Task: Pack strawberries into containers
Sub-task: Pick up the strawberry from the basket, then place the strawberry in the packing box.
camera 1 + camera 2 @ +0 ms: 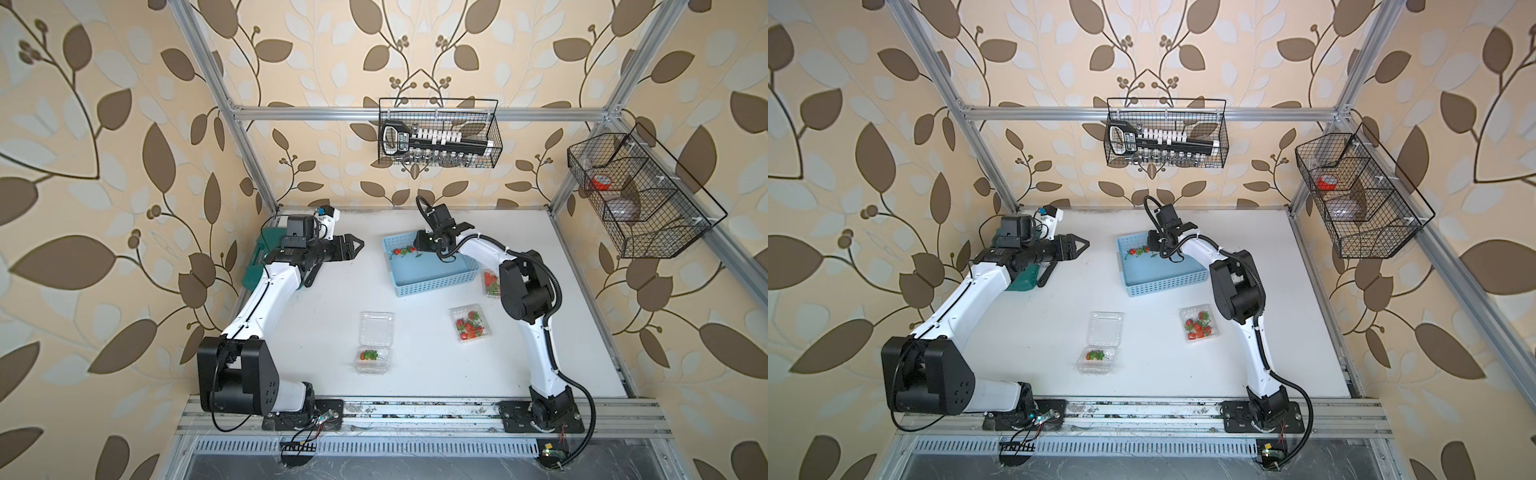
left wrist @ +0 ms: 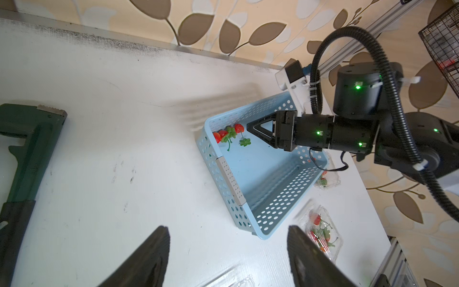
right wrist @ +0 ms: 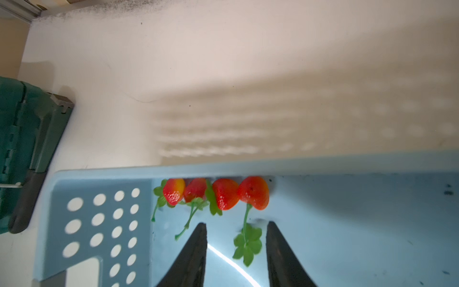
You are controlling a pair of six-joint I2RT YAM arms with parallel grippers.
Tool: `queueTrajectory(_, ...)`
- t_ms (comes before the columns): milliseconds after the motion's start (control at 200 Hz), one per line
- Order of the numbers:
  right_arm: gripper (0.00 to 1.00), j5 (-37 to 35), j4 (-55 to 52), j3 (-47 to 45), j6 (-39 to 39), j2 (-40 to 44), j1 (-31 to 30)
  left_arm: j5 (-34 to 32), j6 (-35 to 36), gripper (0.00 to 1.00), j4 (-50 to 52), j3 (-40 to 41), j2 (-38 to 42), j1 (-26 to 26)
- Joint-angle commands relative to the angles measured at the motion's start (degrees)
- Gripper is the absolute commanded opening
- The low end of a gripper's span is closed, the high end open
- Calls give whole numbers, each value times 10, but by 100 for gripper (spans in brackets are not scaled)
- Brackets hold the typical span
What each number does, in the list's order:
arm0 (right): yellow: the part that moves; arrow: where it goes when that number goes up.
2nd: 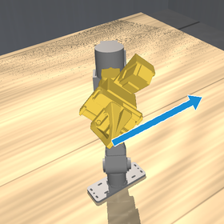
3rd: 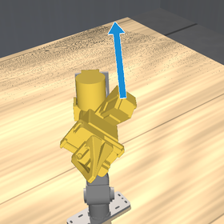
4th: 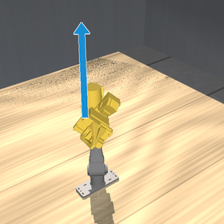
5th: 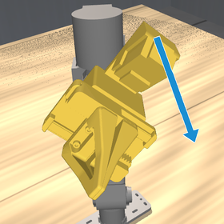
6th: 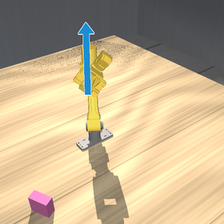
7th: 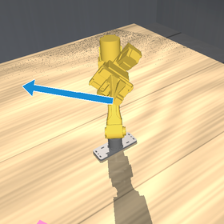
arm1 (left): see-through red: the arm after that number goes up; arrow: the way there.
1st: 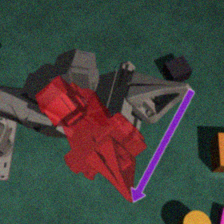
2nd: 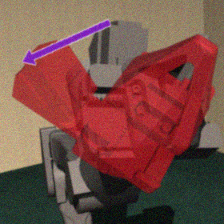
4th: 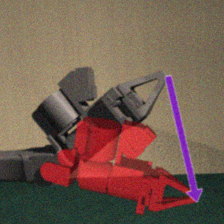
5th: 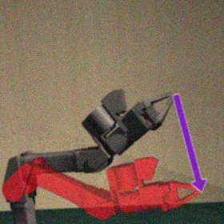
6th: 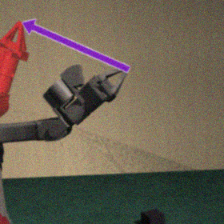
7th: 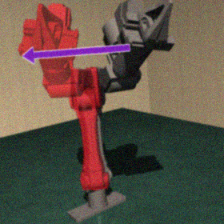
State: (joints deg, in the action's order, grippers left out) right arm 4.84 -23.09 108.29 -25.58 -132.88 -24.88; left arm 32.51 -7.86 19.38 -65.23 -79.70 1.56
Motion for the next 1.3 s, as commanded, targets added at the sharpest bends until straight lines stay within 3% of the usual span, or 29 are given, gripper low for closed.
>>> queueTrajectory(0, 40, -14, -29, 23, 8, -19, -1, 7, 6, 76, -8, 2, -3, 4)
queueTrajectory(640, 33, -38, -60, 57, 39, -65, -13, 9, 6, 76, -7, 0, -5, 3)
queueTrajectory(770, 27, -41, -69, 68, 42, -75, -16, 7, 6, 76, -6, 1, -4, 3)
queueTrajectory(1045, 5, -48, -74, 62, 44, -66, -16, 8, 5, 76, -8, 1, -4, 3)
queueTrajectory(1295, 0, -47, -70, 11, 56, 3, -17, 11, 2, 76, -10, 3, -1, 4)
